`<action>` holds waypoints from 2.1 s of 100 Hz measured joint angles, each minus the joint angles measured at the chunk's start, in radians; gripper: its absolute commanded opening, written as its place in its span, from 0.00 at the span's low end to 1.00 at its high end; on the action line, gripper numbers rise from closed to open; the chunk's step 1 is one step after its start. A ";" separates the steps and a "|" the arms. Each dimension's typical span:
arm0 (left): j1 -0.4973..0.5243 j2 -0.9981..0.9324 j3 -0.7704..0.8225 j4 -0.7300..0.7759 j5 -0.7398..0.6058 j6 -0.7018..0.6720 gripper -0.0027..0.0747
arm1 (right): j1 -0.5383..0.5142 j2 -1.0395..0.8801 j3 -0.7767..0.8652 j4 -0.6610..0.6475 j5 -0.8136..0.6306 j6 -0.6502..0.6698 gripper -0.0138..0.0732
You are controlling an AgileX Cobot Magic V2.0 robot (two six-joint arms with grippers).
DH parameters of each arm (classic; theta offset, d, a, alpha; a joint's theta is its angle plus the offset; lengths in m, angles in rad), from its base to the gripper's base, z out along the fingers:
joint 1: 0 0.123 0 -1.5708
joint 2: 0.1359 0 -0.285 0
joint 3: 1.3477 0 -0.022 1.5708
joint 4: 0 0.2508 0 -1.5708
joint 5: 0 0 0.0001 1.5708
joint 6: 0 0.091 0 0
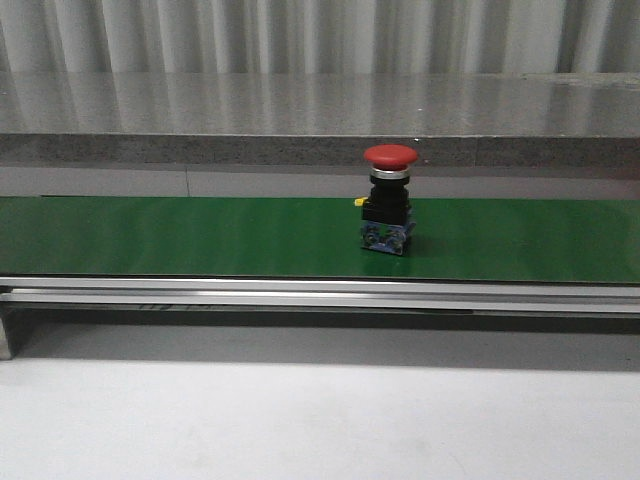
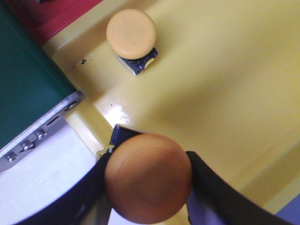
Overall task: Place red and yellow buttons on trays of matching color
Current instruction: 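Carry the yellow button into the yellow tray and open the right gripper, then grasp the red button arriving at the belt end with the right gripper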
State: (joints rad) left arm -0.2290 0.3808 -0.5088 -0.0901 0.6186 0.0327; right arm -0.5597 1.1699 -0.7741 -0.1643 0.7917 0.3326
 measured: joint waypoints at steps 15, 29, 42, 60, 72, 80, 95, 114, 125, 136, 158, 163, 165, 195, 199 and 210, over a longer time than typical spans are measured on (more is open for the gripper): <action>0.000 0.000 0.000 0.000 0.000 0.000 0.01 | -0.002 0.101 0.001 0.006 -0.043 0.000 0.20; 0.000 0.000 0.002 0.000 0.000 0.000 0.01 | -0.002 0.171 0.001 0.004 -0.075 0.000 0.20; 0.000 0.000 0.002 0.000 0.000 0.000 0.01 | -0.002 0.215 0.001 -0.002 -0.095 0.003 0.20; 0.000 0.000 0.002 0.000 0.000 0.000 0.01 | -0.002 0.256 0.001 -0.005 -0.104 0.003 0.25; 0.000 0.000 0.002 0.000 0.000 0.000 0.01 | -0.002 0.271 0.001 -0.009 -0.106 0.003 0.42; 0.000 0.000 0.002 0.000 0.000 0.000 0.01 | -0.002 0.271 0.001 -0.009 -0.106 0.003 0.60; 0.000 0.000 0.002 0.000 0.000 0.000 0.01 | -0.002 0.271 0.001 -0.009 -0.106 0.003 0.81; 0.000 0.000 0.002 0.000 0.000 0.000 0.01 | -0.002 0.243 0.001 -0.009 -0.104 0.003 0.82; 0.000 0.000 0.002 0.000 0.000 0.000 0.01 | -0.002 0.171 0.001 -0.007 -0.090 0.003 0.82; 0.000 0.000 0.002 0.000 0.000 0.000 0.01 | 0.014 0.081 0.001 -0.003 -0.058 0.003 0.82; 0.000 0.000 0.002 0.000 0.000 0.000 0.01 | 0.158 -0.059 -0.014 0.019 0.020 -0.027 0.82; 0.000 0.000 0.002 0.000 0.000 0.000 0.01 | 0.206 -0.071 -0.033 0.033 0.047 -0.054 0.82; 0.000 0.000 0.002 0.000 0.000 0.000 0.01 | 0.227 -0.073 -0.042 0.042 0.059 -0.068 0.82; 0.000 0.000 0.002 0.000 0.000 0.000 0.01 | 0.511 -0.057 -0.179 0.220 0.143 -0.273 0.82; 0.000 0.000 0.002 0.000 0.000 0.000 0.01 | 0.535 -0.041 -0.199 0.231 0.157 -0.293 0.82; 0.000 0.000 0.002 0.000 0.000 0.000 0.01 | 0.576 0.026 -0.252 0.242 0.187 -0.325 0.82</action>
State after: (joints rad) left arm -0.2290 0.3808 -0.5071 -0.0901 0.6186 0.0327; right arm 0.0168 1.1954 -1.0259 0.0782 0.9788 0.0073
